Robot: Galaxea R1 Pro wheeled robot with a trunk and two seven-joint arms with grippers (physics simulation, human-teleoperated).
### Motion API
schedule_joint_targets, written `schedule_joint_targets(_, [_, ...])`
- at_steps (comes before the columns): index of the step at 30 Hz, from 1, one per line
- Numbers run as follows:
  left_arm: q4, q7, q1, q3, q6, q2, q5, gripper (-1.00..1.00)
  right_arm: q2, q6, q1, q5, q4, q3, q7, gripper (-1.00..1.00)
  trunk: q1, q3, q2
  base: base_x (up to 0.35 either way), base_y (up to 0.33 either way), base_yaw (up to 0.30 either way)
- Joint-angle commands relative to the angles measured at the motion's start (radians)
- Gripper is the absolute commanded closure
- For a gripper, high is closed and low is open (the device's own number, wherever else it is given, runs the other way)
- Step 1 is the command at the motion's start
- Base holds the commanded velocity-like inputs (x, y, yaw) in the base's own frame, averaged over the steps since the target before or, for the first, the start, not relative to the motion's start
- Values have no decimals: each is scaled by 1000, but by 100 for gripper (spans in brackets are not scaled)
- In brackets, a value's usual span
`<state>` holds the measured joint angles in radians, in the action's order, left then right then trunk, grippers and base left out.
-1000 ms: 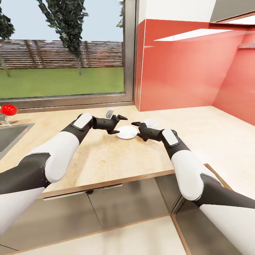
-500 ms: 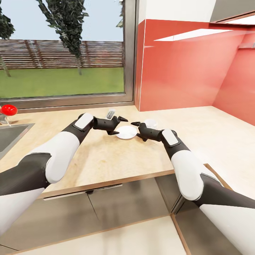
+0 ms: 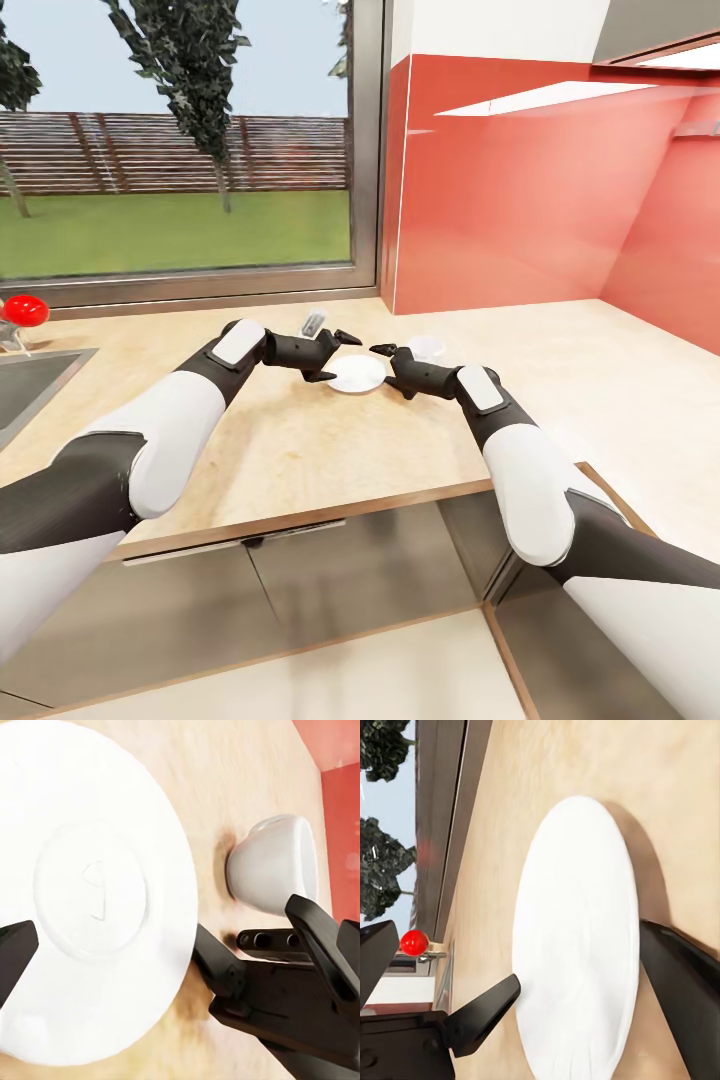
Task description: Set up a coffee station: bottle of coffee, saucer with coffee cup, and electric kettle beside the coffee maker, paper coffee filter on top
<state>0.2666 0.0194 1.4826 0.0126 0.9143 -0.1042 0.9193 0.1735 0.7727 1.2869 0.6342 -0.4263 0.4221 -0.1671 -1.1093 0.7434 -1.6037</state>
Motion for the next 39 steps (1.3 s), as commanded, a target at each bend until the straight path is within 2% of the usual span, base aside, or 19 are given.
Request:
schedule_joint_targets(1, [0, 2, 1, 1, 3, 0, -3, -100, 1, 5, 0, -32, 6, 4, 0, -100, 0, 1, 0, 0, 0, 0])
schedule_joint_targets(10, [0, 2, 1, 0, -4, 0, -3, -100, 1, 5, 0, -31, 6, 4, 0, -100, 0, 1, 0, 0, 0, 0])
schedule_joint_targets(19, [0, 2, 1, -39, -11, 0, -3, -100, 1, 5, 0, -31, 6, 4, 0, -100, 0, 1, 0, 0, 0, 0])
schedule_joint_targets(27, [0, 2, 1, -43, -11, 0, -3, -100, 1, 5, 0, -31, 8, 4, 0, -100, 0, 1, 0, 0, 0, 0])
schedule_joint_targets(32, [0, 2, 1, -43, -11, 1, -3, -100, 1, 5, 19, -31, 64, 4, -2, -100, 0, 1, 0, 0, 0, 0])
schedule_joint_targets(39, [0, 2, 1, -43, -11, 1, -3, -100, 1, 2, 28, -31, 91, 3, -2, -100, 0, 1, 0, 0, 0, 0])
